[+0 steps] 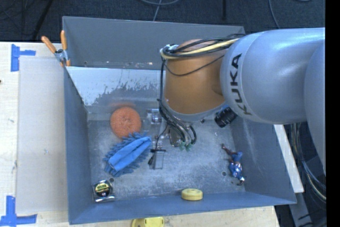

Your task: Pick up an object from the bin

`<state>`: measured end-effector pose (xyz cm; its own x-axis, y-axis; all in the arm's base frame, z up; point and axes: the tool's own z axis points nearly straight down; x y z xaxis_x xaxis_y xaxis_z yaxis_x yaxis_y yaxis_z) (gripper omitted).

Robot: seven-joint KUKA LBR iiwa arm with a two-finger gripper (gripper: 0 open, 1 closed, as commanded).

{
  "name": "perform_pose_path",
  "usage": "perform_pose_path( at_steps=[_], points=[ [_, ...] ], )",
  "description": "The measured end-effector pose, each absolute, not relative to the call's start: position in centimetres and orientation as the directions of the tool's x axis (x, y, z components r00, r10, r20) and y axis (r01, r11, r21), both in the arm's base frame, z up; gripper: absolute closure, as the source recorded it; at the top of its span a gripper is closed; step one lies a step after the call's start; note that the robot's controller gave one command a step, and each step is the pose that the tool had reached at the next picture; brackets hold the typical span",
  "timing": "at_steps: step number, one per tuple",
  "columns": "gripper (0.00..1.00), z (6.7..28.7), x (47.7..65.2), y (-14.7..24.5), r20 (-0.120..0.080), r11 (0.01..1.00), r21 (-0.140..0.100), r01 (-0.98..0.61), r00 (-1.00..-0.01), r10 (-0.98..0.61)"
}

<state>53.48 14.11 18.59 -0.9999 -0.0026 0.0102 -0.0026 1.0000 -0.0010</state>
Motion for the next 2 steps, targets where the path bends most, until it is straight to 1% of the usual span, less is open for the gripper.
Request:
perform_pose_path(
  at_steps=[1, 2],
  points=[
    [0.00, 19.0, 53.7, 14.0, 0.002, 1.000, 0.000, 0.002, -1.000, 0.002],
    [0.00, 16.7, 55.1, 14.9, -0.001, 0.963, 0.000, -0.268, -0.963, -0.268]
  ],
)
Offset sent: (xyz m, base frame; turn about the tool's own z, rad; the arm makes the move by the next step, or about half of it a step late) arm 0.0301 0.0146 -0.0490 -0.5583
